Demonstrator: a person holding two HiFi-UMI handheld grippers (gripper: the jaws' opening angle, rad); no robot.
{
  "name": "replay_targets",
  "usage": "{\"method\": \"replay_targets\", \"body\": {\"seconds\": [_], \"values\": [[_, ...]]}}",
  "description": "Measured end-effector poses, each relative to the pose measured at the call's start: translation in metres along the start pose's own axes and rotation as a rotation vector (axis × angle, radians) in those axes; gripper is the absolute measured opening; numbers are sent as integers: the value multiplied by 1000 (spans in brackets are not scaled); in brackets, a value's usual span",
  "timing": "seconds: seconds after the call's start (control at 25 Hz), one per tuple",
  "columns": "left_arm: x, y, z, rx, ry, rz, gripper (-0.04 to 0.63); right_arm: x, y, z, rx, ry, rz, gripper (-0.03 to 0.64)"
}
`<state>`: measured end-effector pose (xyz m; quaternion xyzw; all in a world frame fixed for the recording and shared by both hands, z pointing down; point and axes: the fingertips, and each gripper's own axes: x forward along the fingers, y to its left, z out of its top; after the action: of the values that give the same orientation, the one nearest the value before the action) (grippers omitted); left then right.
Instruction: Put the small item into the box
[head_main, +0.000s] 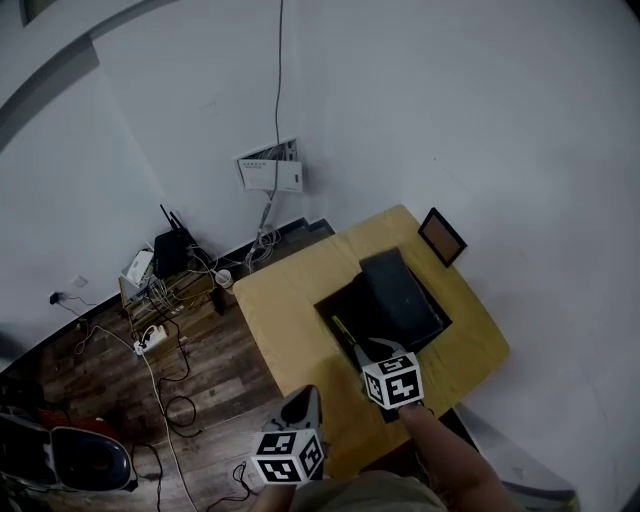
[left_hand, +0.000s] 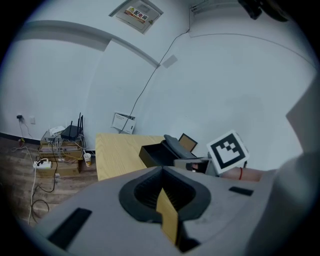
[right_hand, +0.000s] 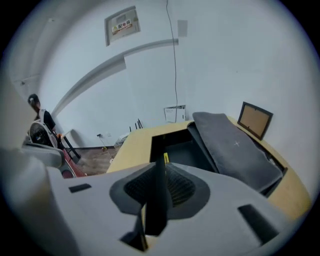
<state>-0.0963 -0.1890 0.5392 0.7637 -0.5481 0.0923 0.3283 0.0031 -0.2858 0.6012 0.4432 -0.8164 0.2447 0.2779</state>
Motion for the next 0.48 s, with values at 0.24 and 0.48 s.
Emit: {"method": "replay_targets", "body": {"seconds": [0.24, 0.48], "values": [[-16, -18, -2, 17, -28, -2, 2, -60, 8, 1, 48, -134, 7, 22], [-38, -40, -8, 34, -51, 7, 2, -120, 24, 4, 64, -254, 41, 8]]}}
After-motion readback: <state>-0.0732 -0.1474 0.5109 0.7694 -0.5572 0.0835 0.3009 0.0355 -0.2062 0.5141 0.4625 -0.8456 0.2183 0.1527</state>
